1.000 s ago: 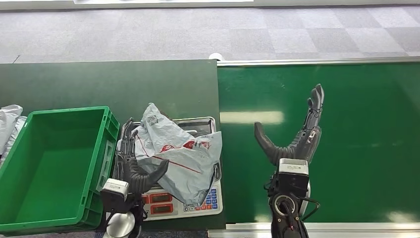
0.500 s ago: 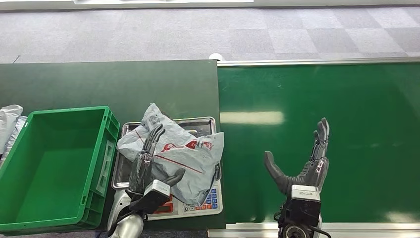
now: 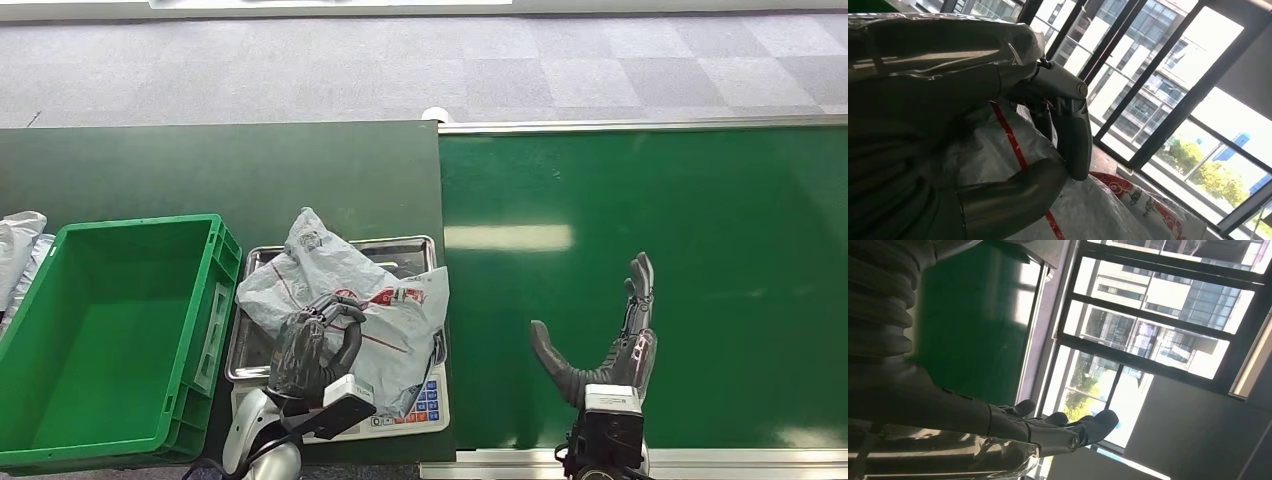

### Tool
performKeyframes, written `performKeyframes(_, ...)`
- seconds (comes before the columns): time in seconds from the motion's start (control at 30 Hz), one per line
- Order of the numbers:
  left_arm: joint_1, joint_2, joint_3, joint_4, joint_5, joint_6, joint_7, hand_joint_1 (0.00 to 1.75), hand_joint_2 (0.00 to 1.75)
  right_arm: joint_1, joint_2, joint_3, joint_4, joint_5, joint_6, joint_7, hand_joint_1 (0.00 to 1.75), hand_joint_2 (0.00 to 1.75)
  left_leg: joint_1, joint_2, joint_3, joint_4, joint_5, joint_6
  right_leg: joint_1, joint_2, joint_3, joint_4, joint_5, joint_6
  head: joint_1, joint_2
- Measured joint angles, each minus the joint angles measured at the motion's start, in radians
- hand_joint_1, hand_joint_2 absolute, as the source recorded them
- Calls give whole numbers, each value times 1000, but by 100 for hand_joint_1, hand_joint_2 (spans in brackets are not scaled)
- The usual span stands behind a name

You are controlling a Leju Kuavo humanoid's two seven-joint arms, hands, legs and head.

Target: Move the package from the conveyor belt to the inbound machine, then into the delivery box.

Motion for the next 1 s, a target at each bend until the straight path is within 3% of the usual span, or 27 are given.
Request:
performKeyframes(0.3,4,3,-14,18,-46,60,12,174,175,13,0,-18,0,-1,8,-1,0,175,0,0,0,0,0,0,0,0,0,0,0,0,0,0)
performKeyframes(0.7,39,-2,-6,-77,151,107,-111,175,175,20,0,-34,0,-15,3,-7,0,175,0,0,0,0,0,0,0,0,0,0,0,0,0,0)
performKeyframes(0.9,63,-2,-1,-159,369,123,-207,173,175,26,0,-39,0,-25,-11,-13,0,175,0,0,0,0,0,0,0,0,0,0,0,0,0,0)
performKeyframes(0.93,65,-1,1,-171,384,123,-213,164,175,26,0,-40,0,-26,-11,-13,0,175,0,0,0,0,0,0,0,0,0,0,0,0,0,0)
performKeyframes(1.0,67,-1,4,-190,395,120,-216,81,175,26,0,-42,0,-29,-11,-13,0,175,0,0,0,0,0,0,0,0,0,0,0,0,0,0)
